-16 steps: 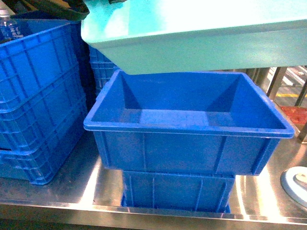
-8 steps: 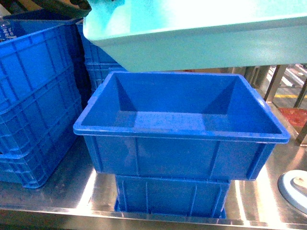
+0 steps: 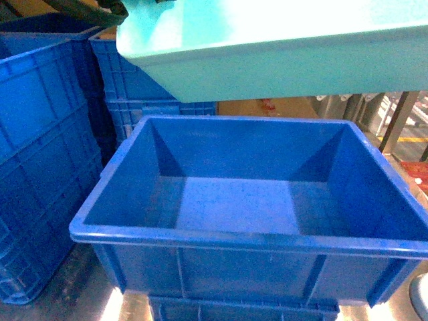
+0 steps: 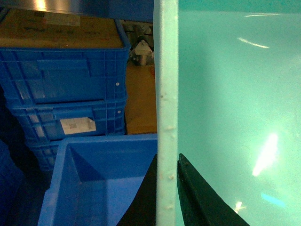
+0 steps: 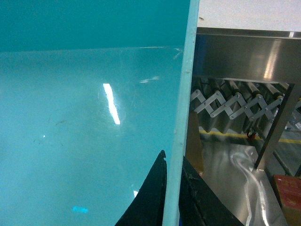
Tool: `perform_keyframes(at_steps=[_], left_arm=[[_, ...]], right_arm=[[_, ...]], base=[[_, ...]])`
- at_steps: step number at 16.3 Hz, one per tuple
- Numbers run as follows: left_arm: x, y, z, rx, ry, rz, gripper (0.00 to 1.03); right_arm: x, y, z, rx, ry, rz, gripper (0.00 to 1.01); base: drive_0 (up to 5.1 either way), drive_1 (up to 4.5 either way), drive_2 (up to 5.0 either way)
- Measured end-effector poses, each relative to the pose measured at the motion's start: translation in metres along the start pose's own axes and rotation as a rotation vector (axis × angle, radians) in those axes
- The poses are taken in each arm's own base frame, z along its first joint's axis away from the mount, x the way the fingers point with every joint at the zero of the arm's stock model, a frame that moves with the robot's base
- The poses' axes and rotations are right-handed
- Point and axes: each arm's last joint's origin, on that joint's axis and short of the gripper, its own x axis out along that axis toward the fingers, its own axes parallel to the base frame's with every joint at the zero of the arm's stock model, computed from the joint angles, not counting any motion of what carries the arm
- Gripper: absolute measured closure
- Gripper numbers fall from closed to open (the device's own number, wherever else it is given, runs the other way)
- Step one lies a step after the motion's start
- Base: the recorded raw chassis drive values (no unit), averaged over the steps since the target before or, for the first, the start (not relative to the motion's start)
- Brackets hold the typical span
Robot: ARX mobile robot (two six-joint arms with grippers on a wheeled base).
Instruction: Stack blue boxes stably on right
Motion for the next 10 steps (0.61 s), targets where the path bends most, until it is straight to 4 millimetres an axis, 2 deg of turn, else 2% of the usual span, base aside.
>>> perform_keyframes(at_steps=[2,10], left_arm=[[0.0,-0.0001,0.0007,-0.001,-0.005,-0.001,0.95],[0.001,-0.0001,-0.0006,0.002,0.004,0.001,0.95]], right_arm=[[0.0,0.0,0.0007,-0.001,-0.006,0.0,0.94],[0.0019,-0.0002,-0.0031,0.003,0.019,0.0,0.94]], base=[[-0.1,4.2,-4.4],[0.0,0.0,0.0]])
